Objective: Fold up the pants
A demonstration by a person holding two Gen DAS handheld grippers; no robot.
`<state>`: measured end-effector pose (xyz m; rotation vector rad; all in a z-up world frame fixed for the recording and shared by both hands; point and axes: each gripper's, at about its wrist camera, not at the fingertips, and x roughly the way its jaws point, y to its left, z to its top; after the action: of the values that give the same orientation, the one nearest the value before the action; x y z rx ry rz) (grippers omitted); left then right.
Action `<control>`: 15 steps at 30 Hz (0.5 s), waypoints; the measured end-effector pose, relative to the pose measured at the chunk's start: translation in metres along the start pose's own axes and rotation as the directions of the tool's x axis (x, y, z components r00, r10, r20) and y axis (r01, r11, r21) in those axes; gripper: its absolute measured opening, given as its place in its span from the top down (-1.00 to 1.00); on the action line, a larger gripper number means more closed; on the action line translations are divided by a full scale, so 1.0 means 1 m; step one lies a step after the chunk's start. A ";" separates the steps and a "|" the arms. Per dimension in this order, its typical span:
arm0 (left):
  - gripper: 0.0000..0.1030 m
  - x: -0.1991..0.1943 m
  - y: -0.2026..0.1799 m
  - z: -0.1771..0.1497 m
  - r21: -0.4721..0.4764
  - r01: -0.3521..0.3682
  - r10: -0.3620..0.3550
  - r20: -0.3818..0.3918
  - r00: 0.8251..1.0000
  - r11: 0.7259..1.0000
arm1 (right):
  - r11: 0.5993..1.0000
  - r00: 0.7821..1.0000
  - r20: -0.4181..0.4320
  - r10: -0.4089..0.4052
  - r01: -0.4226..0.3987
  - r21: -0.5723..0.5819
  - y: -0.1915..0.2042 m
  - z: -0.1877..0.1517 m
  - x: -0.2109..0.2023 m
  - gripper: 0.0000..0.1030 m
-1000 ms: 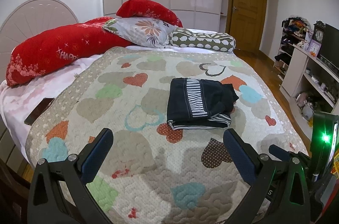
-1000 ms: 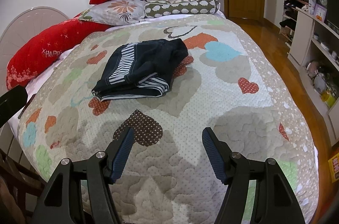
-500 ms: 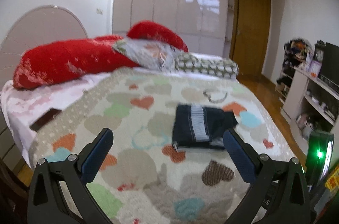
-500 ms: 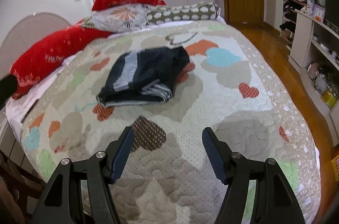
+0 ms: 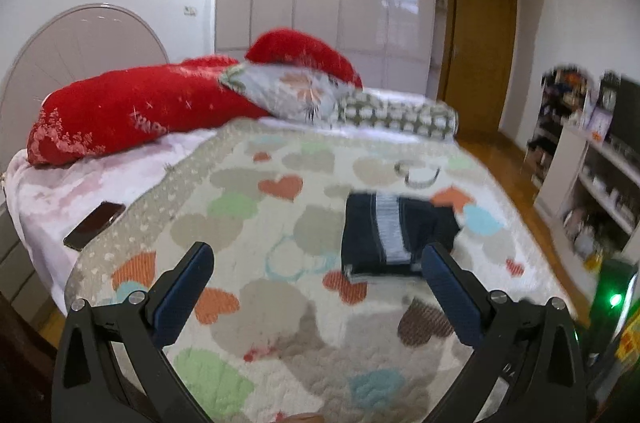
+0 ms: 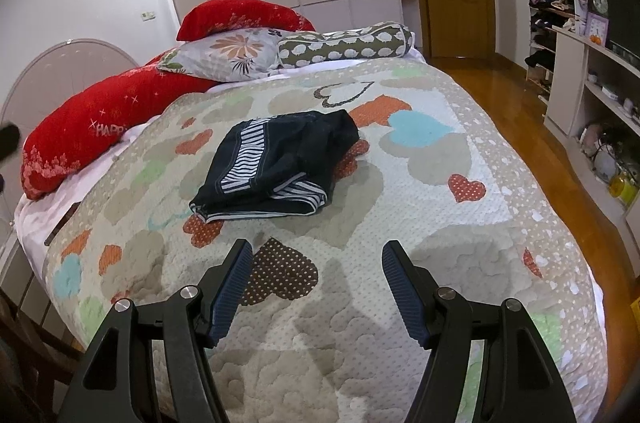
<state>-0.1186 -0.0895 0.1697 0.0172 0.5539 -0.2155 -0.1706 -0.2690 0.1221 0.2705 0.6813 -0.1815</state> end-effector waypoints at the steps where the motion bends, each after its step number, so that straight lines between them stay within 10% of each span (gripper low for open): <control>1: -1.00 0.005 -0.004 -0.004 0.012 -0.001 0.002 -0.026 1.000 1.000 | 1.000 1.000 -0.005 -0.004 0.004 -0.008 0.001 0.000 0.000 -0.40; 15: -1.00 0.029 -0.018 -0.024 0.037 0.031 -0.024 -0.178 0.984 0.999 | 1.000 0.999 -0.034 -0.006 0.005 -0.026 0.004 -0.006 0.010 -0.41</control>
<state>-0.1107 -0.1112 0.1343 0.0674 0.7275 -0.2529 -0.1655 -0.2641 0.1123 0.2477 0.7175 -0.1739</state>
